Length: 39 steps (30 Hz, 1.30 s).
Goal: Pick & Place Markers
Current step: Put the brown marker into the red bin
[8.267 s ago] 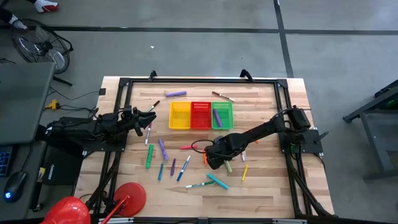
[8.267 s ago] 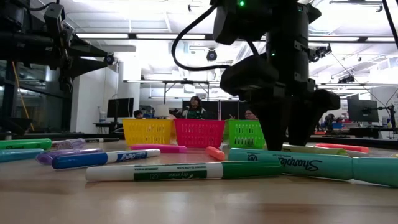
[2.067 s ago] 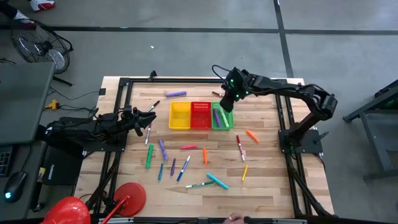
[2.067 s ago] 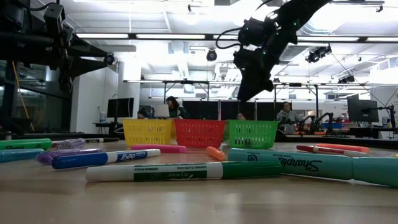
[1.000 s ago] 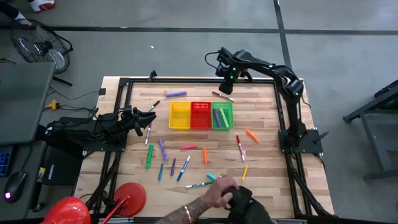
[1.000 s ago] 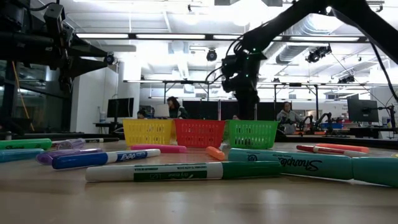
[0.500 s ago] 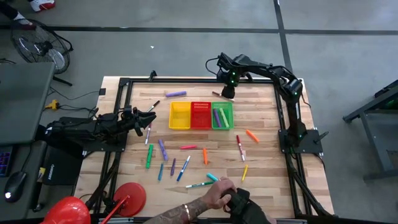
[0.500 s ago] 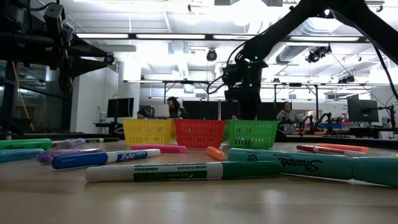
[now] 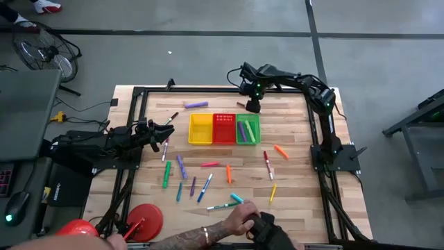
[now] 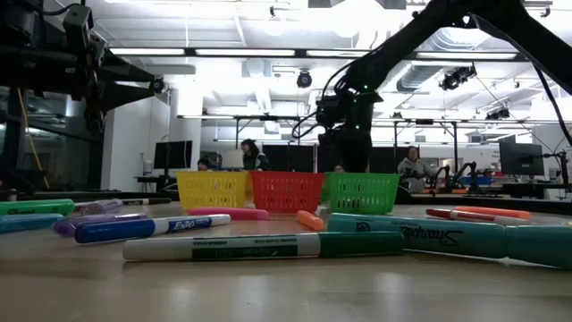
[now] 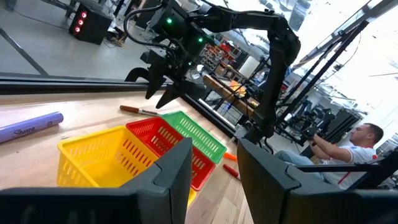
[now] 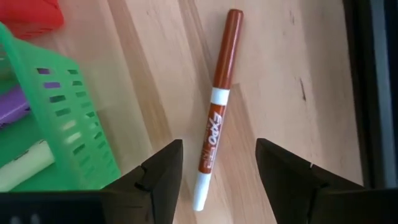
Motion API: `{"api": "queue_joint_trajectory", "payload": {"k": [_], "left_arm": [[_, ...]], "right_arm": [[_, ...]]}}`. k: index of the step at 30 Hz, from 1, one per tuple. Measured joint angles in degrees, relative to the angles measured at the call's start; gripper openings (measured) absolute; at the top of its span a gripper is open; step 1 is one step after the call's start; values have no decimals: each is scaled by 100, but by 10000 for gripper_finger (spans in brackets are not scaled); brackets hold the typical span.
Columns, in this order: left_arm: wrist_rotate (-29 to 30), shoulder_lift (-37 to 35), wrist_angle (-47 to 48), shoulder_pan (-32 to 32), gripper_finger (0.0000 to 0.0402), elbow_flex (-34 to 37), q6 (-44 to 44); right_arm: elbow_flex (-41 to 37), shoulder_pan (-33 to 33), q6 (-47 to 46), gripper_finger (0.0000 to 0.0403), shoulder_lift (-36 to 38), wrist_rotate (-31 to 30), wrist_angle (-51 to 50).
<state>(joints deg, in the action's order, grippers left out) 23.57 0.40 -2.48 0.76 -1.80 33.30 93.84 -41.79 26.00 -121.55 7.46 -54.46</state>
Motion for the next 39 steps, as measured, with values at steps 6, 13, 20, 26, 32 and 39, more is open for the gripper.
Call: {"api": "queue_joint_trajectory", "payload": {"k": [6, 13, 20, 26, 32, 39], "left_arm": [[-1, 0, 1, -1, 127, 2, 0], [-4, -2, 0, 1, 127, 2, 0], [-4, 0, -1, -1, 127, 1, 0], [-4, 0, -1, -1, 127, 1, 0], [-4, 0, 0, -1, 127, 1, 0], [-4, 0, -1, 2, 127, 0, 0]], "right_arm": [[0, 35, -7, 193, -99, -126, 60], [0, 60, -157, 193, -255, -231, 77], [0, 60, -375, 193, -392, -238, 163], [24, 60, -714, 193, -520, -248, 239], [22, 60, -970, 191, -532, -218, 287], [17, 58, -966, 134, -541, -378, 281]]}}
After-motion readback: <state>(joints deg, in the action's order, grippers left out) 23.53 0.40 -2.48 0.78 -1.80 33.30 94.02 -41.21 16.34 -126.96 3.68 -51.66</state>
